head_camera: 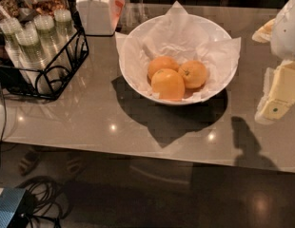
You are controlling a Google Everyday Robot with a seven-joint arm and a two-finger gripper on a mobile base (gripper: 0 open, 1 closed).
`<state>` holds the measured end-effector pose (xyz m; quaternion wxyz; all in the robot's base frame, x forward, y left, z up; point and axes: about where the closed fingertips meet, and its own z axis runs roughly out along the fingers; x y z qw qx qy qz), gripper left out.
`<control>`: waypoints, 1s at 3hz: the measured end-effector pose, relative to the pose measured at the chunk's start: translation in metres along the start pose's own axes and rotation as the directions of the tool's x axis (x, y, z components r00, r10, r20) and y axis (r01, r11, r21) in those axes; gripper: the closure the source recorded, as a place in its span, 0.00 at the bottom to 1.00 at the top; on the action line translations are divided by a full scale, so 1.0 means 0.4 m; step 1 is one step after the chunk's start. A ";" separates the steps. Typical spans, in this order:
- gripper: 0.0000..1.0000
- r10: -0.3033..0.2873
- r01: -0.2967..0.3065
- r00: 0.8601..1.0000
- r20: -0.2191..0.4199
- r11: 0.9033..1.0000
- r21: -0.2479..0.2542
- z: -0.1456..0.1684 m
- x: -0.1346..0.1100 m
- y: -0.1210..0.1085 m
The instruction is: Pick orange from white bowl
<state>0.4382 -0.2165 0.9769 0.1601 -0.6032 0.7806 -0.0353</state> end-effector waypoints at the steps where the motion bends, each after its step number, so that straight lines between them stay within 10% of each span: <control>1: 0.00 0.000 0.000 1.000 0.000 1.000 0.000 0.000 0.000 0.000; 3: 0.00 0.019 -0.015 0.992 0.128 0.999 -0.031 0.037 -0.067 -0.099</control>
Offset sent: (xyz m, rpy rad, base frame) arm 0.0349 0.0111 -0.0022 0.0910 0.0259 0.0187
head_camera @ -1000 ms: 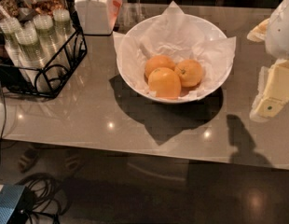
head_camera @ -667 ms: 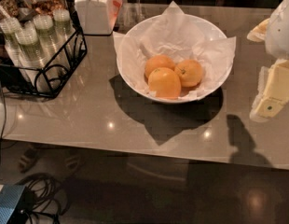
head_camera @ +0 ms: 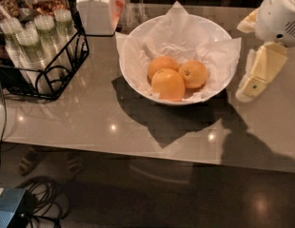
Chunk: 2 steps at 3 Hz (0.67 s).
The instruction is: Pick orange from white bowl
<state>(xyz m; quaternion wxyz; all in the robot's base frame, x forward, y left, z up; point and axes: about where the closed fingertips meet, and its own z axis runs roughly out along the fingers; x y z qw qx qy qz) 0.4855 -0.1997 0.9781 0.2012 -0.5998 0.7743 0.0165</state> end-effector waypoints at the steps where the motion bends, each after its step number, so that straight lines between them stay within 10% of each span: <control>1: 0.00 0.001 -0.001 1.000 0.010 1.000 0.001 0.001 -0.005 -0.008; 2: 0.00 0.003 -0.003 0.998 0.063 1.000 -0.001 0.017 -0.025 -0.019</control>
Offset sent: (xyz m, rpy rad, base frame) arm 0.0199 0.0164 -0.0047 0.1333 -0.0260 0.0217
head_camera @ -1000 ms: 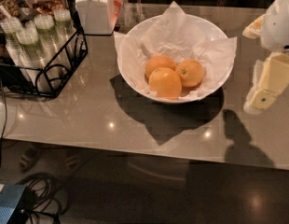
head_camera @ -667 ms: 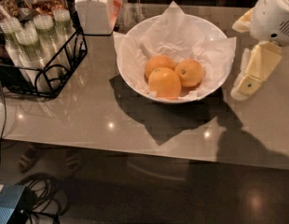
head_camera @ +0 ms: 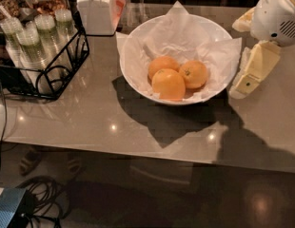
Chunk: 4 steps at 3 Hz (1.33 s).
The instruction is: Pick orange from white bowl
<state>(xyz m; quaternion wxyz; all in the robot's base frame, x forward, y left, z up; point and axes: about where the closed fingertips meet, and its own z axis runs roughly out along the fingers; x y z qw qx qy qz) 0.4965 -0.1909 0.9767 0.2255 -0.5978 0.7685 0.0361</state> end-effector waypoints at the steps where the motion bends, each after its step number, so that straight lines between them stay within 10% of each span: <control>1: 0.00 -0.050 0.056 0.995 0.081 0.995 -0.077 0.083 -0.081 -0.037; 2: 0.00 -0.089 0.110 0.987 0.133 0.981 -0.158 0.182 -0.148 -0.068; 4: 0.16 -0.088 0.109 0.987 0.136 0.981 -0.160 0.195 -0.151 -0.074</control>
Offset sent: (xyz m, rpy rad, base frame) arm 0.0944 0.1095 -0.0648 0.1748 0.1565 0.2976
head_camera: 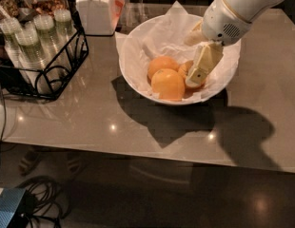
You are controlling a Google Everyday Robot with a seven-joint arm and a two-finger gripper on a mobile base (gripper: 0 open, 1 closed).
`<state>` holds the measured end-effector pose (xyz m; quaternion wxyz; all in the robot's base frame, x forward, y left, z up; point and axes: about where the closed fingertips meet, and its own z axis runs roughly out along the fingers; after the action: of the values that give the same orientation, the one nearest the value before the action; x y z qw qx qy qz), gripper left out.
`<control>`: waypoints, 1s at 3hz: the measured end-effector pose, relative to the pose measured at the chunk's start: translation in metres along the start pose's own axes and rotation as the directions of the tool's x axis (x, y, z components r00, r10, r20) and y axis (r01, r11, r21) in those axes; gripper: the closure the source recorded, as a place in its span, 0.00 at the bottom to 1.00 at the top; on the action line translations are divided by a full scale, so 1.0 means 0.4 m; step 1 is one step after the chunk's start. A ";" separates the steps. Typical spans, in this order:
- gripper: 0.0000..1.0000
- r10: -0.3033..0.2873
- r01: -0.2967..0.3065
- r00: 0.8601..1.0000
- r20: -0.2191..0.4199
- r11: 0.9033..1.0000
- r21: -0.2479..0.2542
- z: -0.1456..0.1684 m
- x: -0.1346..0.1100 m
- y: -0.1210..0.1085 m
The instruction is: Pick orange from white bowl
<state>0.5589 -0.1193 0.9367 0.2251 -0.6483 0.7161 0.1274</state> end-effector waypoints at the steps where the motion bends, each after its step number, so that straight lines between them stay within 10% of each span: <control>1: 0.00 -0.007 0.007 1.000 -0.001 1.000 -0.020 0.022 0.006 -0.021; 3: 0.00 -0.003 0.004 1.000 0.004 0.992 -0.129 0.135 0.031 -0.062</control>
Offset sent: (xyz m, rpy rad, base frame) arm 0.0324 0.0083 -0.0504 -0.0109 0.1344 0.0913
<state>0.5910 -0.1076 0.8866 0.1843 -0.6626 0.7047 0.1745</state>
